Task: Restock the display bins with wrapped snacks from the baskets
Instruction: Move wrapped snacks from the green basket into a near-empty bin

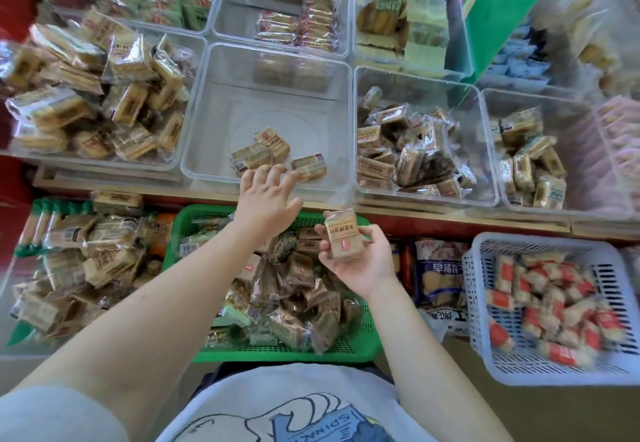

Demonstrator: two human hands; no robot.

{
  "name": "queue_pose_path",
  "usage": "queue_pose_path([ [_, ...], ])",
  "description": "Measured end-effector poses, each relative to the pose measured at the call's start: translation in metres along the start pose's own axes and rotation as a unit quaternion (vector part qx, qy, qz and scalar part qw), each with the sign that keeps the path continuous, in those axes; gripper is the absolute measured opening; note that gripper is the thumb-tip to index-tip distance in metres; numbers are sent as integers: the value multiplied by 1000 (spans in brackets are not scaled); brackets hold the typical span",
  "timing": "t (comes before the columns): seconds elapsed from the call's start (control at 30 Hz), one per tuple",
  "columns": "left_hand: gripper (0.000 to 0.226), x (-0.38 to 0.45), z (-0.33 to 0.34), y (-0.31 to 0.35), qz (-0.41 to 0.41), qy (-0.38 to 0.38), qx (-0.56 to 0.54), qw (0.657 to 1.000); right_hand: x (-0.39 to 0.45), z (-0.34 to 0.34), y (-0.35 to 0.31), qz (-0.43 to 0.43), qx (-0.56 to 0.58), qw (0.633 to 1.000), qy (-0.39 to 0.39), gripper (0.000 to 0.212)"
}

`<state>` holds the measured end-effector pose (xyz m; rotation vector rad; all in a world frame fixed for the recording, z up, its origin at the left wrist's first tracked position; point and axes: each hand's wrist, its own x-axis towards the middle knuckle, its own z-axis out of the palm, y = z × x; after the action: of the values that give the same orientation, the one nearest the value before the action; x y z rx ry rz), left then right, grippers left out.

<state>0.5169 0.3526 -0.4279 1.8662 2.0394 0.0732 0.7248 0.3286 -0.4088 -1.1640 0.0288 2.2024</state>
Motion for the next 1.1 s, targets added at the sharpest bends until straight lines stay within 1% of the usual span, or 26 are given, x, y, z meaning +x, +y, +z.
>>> queue_pose_path([
  [0.07, 57, 1, 0, 1, -5, -1, 1, 1000, -10, 9, -12, -15, 24, 999, -35, 55],
  [0.2, 60, 2, -5, 4, -13, -10, 0, 1000, -20, 27, -37, -66, 26, 996, -51, 53],
  [0.27, 58, 3, -5, 4, -12, -13, -2, 1000, -19, 39, -59, -106, 51, 992, -48, 51],
  [0.37, 55, 3, -6, 4, -12, -14, 2, 1000, -12, 60, -106, -186, 118, 975, -13, 46],
  [0.43, 55, 3, -7, 5, -11, -11, 2, 1000, -5, 71, -138, -227, 155, 961, -5, 53],
  [0.5, 55, 1, -7, 6, -9, -7, 4, 1000, 4, 77, -161, -252, 150, 956, 2, 59],
  [0.6, 55, 1, -7, 6, -7, -5, 5, 1000, 13, 70, -162, -260, 88, 961, 35, 58],
  [0.7, 55, 1, -9, 7, -5, -3, 2, 1000, 15, 58, -135, -239, 7, 970, 41, 43],
  [0.77, 56, 2, -10, 6, -2, -4, 5, 1000, 12, 49, -110, -203, -37, 978, 22, 36],
  [0.83, 57, 2, -11, 6, 1, -5, 7, 1000, 13, 37, -84, -155, -102, 982, 12, 34],
  [0.87, 57, 1, -10, 5, 3, -2, 9, 1000, 15, 32, -70, -129, -156, 979, 21, 34],
  [0.9, 57, 1, -8, 4, 6, 5, 12, 1000, 22, 26, -56, -104, -223, 968, 41, 32],
  [0.93, 57, 0, -7, 3, 9, 12, 14, 1000, 30, 20, -41, -81, -305, 946, 68, 30],
  [0.97, 57, 0, -5, 2, 11, 20, 16, 1000, 40, 11, -27, -65, -401, 907, 105, 27],
  [1.0, 57, 1, -3, 2, 13, 25, 16, 999, 51, 1, -14, -56, -510, 847, 141, 25],
  [1.03, 57, 1, -2, 1, 15, 28, 16, 999, 62, -10, -3, -59, -618, 765, 169, 25],
  [1.07, 57, 1, 0, 0, 15, 30, 15, 999, 71, -21, 6, -69, -707, 680, 182, 31],
  [1.1, 57, 2, 1, 0, 16, 32, 14, 999, 80, -30, 14, -83, -764, 614, 183, 41],
])
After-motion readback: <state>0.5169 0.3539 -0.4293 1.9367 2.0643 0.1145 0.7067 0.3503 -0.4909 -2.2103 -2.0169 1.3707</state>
